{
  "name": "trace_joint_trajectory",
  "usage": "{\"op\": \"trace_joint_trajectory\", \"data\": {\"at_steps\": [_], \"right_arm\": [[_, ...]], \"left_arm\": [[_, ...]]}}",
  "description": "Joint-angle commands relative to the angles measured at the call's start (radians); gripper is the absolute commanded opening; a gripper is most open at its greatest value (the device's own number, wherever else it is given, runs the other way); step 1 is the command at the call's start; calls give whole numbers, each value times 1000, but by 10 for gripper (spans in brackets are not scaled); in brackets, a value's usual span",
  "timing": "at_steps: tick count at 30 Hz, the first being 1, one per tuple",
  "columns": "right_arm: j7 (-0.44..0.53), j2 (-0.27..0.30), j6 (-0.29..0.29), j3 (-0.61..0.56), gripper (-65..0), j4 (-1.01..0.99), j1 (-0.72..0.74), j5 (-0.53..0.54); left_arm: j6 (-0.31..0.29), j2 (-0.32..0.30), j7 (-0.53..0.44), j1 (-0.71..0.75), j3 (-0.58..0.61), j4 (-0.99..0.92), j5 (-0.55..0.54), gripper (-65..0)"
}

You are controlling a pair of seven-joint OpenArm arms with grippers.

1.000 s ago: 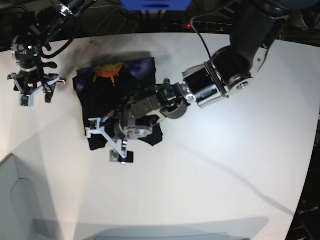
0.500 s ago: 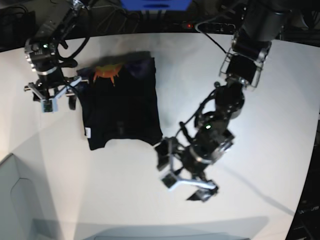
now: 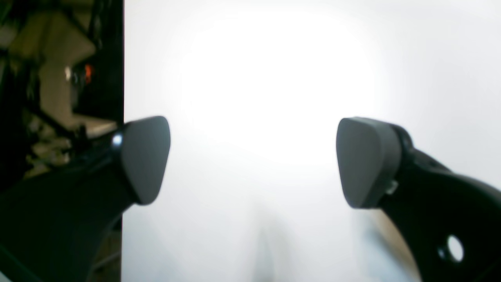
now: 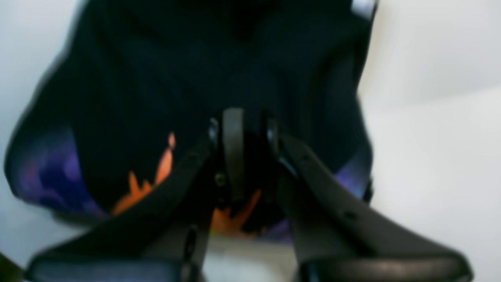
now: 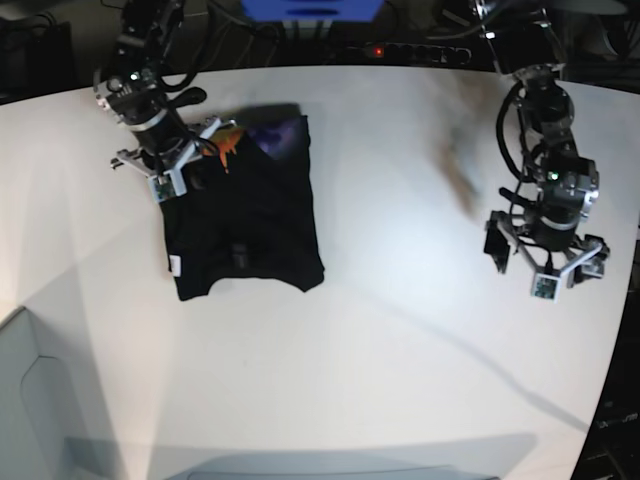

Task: Fold the T-shirt properly
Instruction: 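Straighten the printed collar edge with the right gripper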

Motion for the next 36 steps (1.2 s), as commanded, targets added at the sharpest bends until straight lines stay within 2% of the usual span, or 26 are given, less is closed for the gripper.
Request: {"op": "trace_joint_trajectory", "data": {"at_steps": [1, 6, 14, 16, 19, 27, 33, 36], "right_arm": [[25, -2, -6, 0, -600, 10, -8, 20], [27, -2, -6, 0, -601, 8, -62, 20], [33, 21, -4, 13, -602, -30, -82, 20], [87, 15, 19, 22, -602, -4, -86, 49], [142, 15, 21, 11, -601, 42, -111, 134], [151, 22, 21, -195, -599, 2, -155, 163], [159, 52, 21, -228, -600, -165, -151, 163], [229, 62, 21, -228, -601, -187, -165, 163]], "left_arm": [[3, -8, -25, -5, -22, 20, -3, 0], [2, -8, -24, 26, -77, 20, -3, 0], [2, -7, -24, 81, -83, 51, -3, 0], [2, -2, -24, 92, -83, 62, -3, 0], [2, -2, -24, 118, -83, 66, -3, 0], [2, -2, -24, 179, -83, 66, -3, 0], [2, 1, -24, 213, -137, 65, -3, 0], [2, 13, -24, 233, -180, 65, -5, 0]]}}
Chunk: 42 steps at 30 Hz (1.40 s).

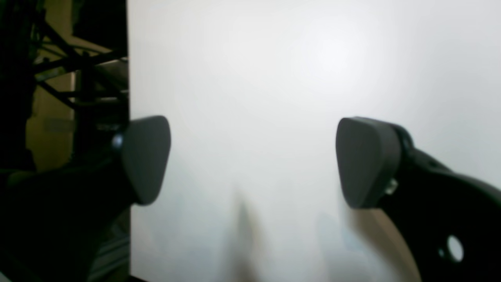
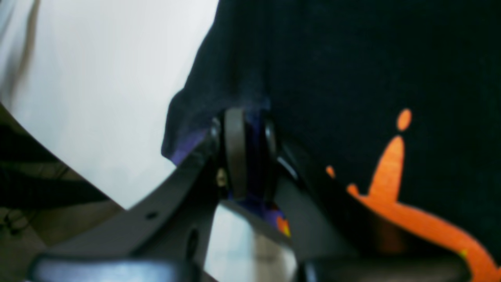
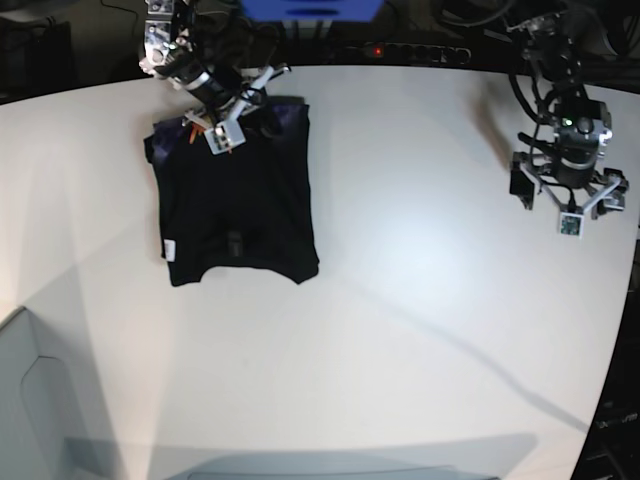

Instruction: Fold the T-shirt properly

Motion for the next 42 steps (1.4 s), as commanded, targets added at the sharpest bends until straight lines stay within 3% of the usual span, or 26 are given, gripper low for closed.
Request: {"op": "trace_joint_trajectory", "data": {"at_steps": [1, 9, 17, 21, 25, 27, 29, 31, 32, 35, 40, 42], "right_arm": [[27, 3, 14, -1, -601, 21, -22, 6], [76, 5, 14, 24, -602, 247, -68, 9], [60, 28, 14, 257, -601, 186, 36, 9], [64, 69, 14, 291, -601, 106, 52, 9], [67, 84, 14, 294, -602, 28, 66, 9], [69, 84, 14, 297, -602, 20, 64, 11], [69, 80, 14, 318, -602, 49, 61, 21], [69, 78, 14, 357, -602, 95, 39, 103], [69, 80, 14, 377, -602, 123, 27, 150], [66, 80, 14, 426, -599, 179, -4, 230], [58, 80, 14, 487, -599, 213, -77, 245], [58, 80, 14, 513, -599, 213, -131, 245]], "left_arm": [[5, -2, -10, 3, -20, 18, 2, 0], [5, 34, -10, 47, -94, 20, -21, 0], [5, 23, -10, 171, -221, 20, -299, 0], [3, 21, -9, 224, -279, 20, -416, 0], [3, 21, -9, 256, -289, 20, -459, 0], [3, 23, -9, 257, -289, 20, -460, -124], [3, 30, -9, 264, -289, 20, -459, -294], [3, 32, -9, 273, -290, 18, -459, -467], [3, 32, -9, 280, -290, 20, -459, -514], [3, 34, -9, 314, -292, 20, -459, -509], [3, 86, -9, 394, -292, 35, -459, -517], [3, 116, -9, 452, -289, 60, -459, -581]]}}
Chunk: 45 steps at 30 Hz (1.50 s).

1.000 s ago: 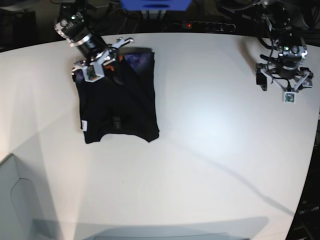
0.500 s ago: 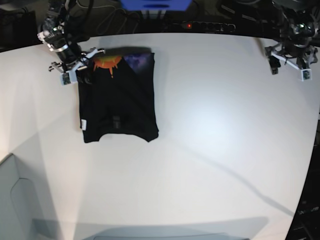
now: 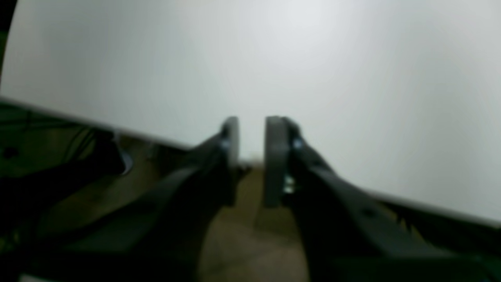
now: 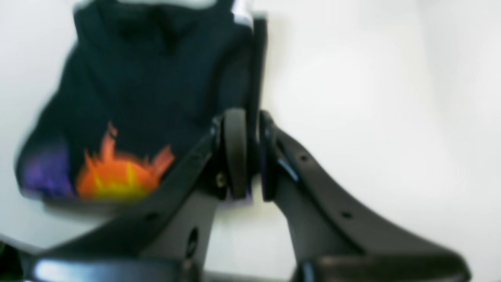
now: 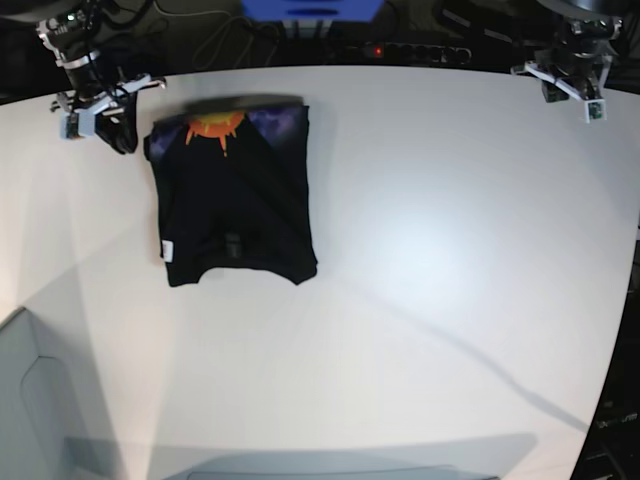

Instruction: Fold the T-shirt properly

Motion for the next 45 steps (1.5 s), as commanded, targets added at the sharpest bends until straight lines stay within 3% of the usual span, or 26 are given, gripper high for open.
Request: {"op": "trace_joint_trajectory", "data": {"at_steps": [1, 4, 8, 13, 16, 18, 22, 24, 30, 35, 40, 45], "right_arm": [[28, 5, 13, 21, -599, 17, -38, 16], [28, 5, 13, 55, -600, 17, -128, 15], [28, -18, 13, 78, -602, 16, -251, 12], [28, -29, 13, 53, -603, -33, -344, 10], [28, -15, 13, 15, -603, -148, -326, -45], [30, -5, 13, -3, -603, -249, -274, -112], [39, -1, 13, -3, -606, -460, -176, -231], [41, 26, 13, -5, -619, -553, -140, -261], [202, 57, 13, -7, -628, -819, -45, -332], [314, 78, 13, -7, -630, -1106, 113, -455], [432, 117, 13, -7, -650, -1402, 268, -556], [602, 134, -125, -91, -650, -1581, 355, -662]], "left_arm": [[-1, 10, -11, 32, -5, 30, -6, -638], [-1, 63, -14, 101, -5, 44, -6, -642], [-1, 86, -23, 189, -1, 43, -6, -650], [1, 71, -23, 212, 24, -19, 5, -650], [1, 2, -29, 200, 105, -148, 5, -650], [5, -39, -91, 177, 179, -243, 5, -650], [11, -96, -315, 170, 321, -447, 7, -650], [11, -118, -416, 164, 386, -553, 39, -650], [11, -115, -629, 28, 432, -910, 183, -650], [11, -115, -732, -136, 436, -1193, 194, -650], [11, -124, -800, -273, 558, -1406, 194, -650], [13, -112, -823, -396, 650, -1585, 192, -650]]}}
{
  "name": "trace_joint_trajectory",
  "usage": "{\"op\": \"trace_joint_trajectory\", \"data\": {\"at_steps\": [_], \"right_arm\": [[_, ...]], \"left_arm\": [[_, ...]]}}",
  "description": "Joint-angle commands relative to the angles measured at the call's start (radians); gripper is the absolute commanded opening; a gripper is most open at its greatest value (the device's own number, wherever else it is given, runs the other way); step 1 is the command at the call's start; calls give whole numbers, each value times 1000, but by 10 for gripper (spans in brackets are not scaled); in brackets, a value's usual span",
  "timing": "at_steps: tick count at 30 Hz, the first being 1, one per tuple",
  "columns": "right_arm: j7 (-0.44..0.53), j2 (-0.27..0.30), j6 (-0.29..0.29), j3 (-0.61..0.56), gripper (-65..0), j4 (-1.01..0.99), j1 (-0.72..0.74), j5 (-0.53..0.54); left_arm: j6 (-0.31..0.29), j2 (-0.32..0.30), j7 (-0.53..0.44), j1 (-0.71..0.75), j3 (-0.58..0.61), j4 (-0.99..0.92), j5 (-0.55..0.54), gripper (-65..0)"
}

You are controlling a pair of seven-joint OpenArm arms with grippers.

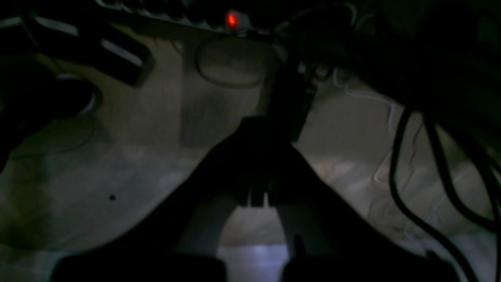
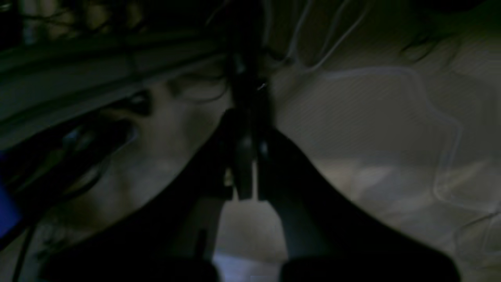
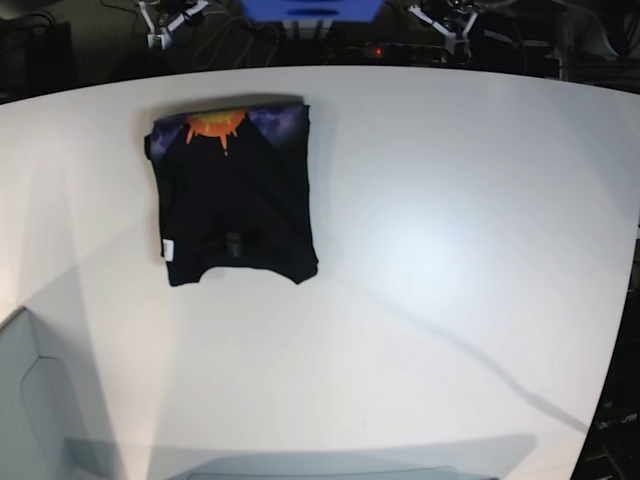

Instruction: Fold the T-shirt properly

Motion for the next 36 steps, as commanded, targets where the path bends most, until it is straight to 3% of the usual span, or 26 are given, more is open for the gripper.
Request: {"op": "trace_joint_trajectory", "data": {"at_steps": [1, 8, 11, 17, 21, 23, 26, 36], "right_arm": [[21, 4, -17, -43, -650, -19, -1, -9], [54, -19, -284, -317, -650, -110, 63, -9], [51, -38, -390, -370, -650, -141, 94, -9], [48, -76, -522, -386, -650, -211, 166, -9], [-49, -87, -525, -388, -650, -216, 195, -9], [-121, -88, -525, -388, -650, -216, 215, -9], [-174, -90, -525, -388, -650, -216, 228, -11], [-177, -107, -525, -388, -650, -216, 218, -11]], "left_arm": [[-1, 4, -6, -11, 12, -19, 1, -650], [-1, 67, 5, -82, 22, -63, 1, -650], [-1, 77, 32, -88, 22, -62, 3, -650], [-1, 76, 164, -149, 25, -62, 3, -650], [21, 65, 219, -175, 64, -63, 27, -650], [116, 57, 219, -192, 119, -63, 61, -650], [194, 57, 224, -203, 168, -63, 64, -650], [204, 62, 219, -214, 213, -63, 60, -650]]}}
